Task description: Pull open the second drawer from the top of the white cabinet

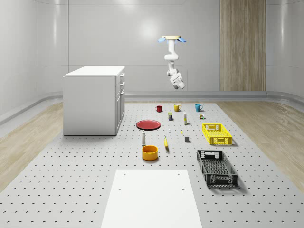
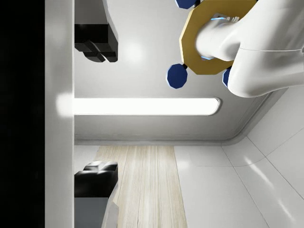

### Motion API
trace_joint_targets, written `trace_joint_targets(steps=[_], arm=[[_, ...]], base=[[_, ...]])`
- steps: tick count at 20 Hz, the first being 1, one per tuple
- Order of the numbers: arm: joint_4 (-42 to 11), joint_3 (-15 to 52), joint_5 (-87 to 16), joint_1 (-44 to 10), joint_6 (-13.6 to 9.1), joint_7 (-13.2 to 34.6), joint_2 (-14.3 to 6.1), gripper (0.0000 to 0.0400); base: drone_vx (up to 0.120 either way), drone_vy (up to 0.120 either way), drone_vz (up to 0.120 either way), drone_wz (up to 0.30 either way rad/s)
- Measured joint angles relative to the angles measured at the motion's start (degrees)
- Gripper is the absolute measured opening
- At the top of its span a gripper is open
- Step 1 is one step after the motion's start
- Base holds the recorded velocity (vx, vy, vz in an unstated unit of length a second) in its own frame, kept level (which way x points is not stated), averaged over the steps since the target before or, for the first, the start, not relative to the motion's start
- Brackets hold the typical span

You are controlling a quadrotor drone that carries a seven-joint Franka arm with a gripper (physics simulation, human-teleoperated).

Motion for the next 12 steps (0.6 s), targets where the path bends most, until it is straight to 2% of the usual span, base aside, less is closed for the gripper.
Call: trace_joint_targets(steps=[5,12], arm=[[-7.62,-10.42,15.73,4.67,0.4,-2.8,-1.4,0.0304],[-12.44,-16.54,22.99,9.45,1.97,-3.92,-3.53,0.0301]], base=[[0.12,-0.12,0.0,0.0],[0.12,-0.12,0.0,0.0]])
